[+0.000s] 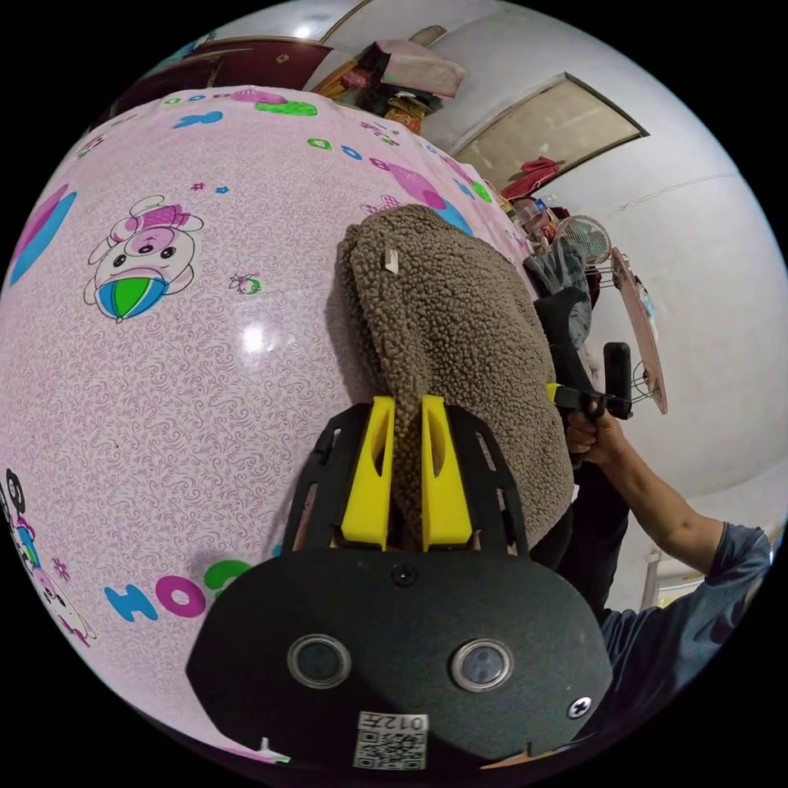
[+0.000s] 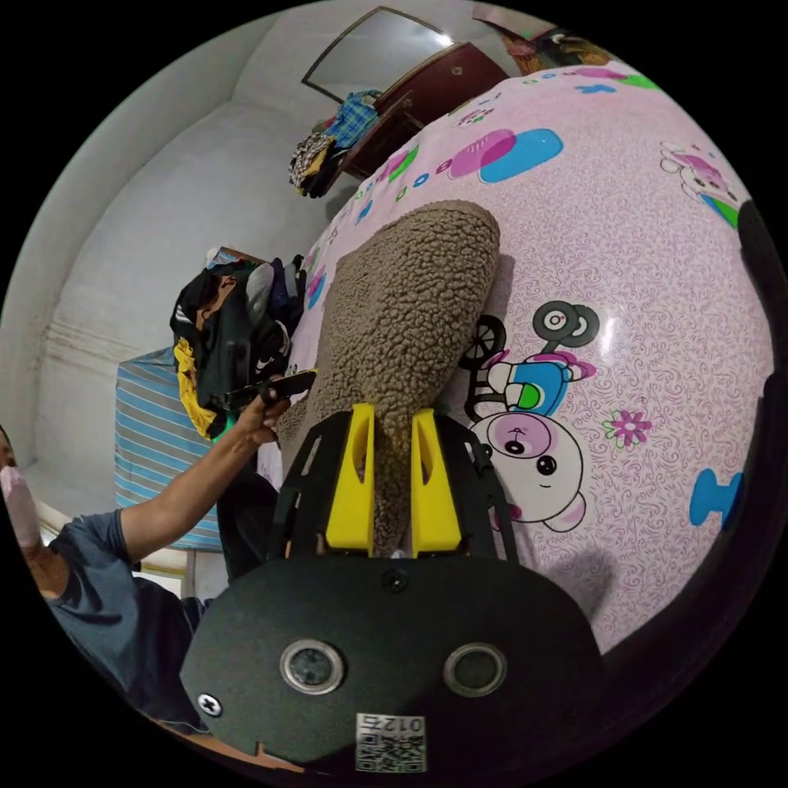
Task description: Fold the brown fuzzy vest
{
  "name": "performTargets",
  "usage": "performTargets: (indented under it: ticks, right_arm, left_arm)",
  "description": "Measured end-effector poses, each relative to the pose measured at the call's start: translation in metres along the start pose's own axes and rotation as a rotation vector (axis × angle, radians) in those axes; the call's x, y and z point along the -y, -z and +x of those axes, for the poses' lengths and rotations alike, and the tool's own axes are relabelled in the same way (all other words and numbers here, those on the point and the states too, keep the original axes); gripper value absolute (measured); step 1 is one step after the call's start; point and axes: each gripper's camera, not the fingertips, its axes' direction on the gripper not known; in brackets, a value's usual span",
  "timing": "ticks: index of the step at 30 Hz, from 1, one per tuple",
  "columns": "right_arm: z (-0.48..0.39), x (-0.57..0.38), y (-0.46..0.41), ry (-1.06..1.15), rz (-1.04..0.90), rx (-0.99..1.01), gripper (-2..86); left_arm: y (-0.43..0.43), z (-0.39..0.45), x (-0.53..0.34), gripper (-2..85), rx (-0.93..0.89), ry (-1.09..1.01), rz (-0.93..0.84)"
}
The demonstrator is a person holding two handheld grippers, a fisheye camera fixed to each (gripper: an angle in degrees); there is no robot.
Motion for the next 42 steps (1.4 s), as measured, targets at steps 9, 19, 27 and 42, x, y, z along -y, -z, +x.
performTargets:
  ticks: [9,19,27,42]
  right_arm:
    - [-0.048,-0.052,0.058,0.105,0.042,-0.055,6.4]
    - [-0.08,-0.141,0.216,0.15,0.22,-0.126,6.4]
    - [-0.05,-0.281,0.38,0.049,0.443,-0.258,6.4]
    - [0.093,-0.528,0.515,-0.32,0.582,-0.358,7.1]
  left_arm:
    - [-0.006,0.062,-0.012,6.3,-0.018,0.021,0.055]
    - [-0.023,0.218,0.033,6.0,-0.072,-0.148,0.12]
    - [-0.112,0.427,0.081,5.9,-0.118,-0.403,0.028]
    - [-0.391,0.693,0.069,5.2,-0.085,-0.509,-0.29]
